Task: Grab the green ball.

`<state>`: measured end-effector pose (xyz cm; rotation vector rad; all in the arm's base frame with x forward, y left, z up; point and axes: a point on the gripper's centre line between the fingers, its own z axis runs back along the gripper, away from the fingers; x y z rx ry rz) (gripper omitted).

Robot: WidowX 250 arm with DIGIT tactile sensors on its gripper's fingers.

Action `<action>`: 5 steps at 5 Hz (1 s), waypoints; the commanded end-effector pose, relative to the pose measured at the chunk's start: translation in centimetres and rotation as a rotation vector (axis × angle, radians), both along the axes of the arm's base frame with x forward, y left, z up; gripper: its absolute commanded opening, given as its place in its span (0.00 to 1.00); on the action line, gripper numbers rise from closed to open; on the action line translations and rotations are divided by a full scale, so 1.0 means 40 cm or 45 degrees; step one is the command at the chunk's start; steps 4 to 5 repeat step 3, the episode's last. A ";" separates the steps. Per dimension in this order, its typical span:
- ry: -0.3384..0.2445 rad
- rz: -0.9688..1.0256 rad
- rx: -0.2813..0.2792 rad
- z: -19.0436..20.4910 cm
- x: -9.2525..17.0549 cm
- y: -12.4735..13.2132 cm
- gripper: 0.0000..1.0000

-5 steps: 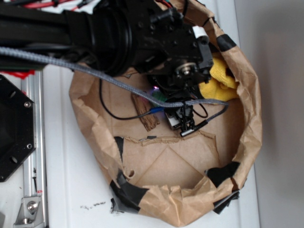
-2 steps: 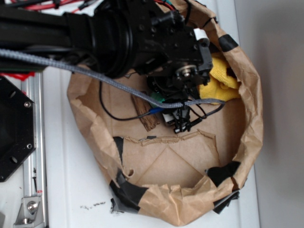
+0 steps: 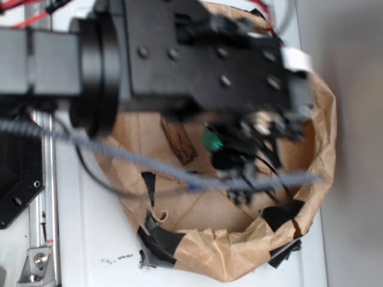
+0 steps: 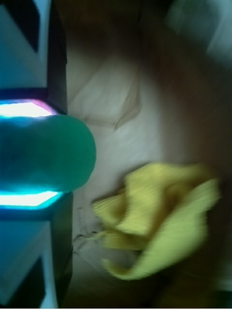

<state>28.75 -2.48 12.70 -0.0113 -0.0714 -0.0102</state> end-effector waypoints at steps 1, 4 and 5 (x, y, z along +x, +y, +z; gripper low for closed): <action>-0.017 -0.113 0.077 0.135 0.017 -0.042 0.00; -0.046 -0.111 0.095 0.116 0.008 -0.041 0.00; -0.046 -0.111 0.095 0.116 0.008 -0.041 0.00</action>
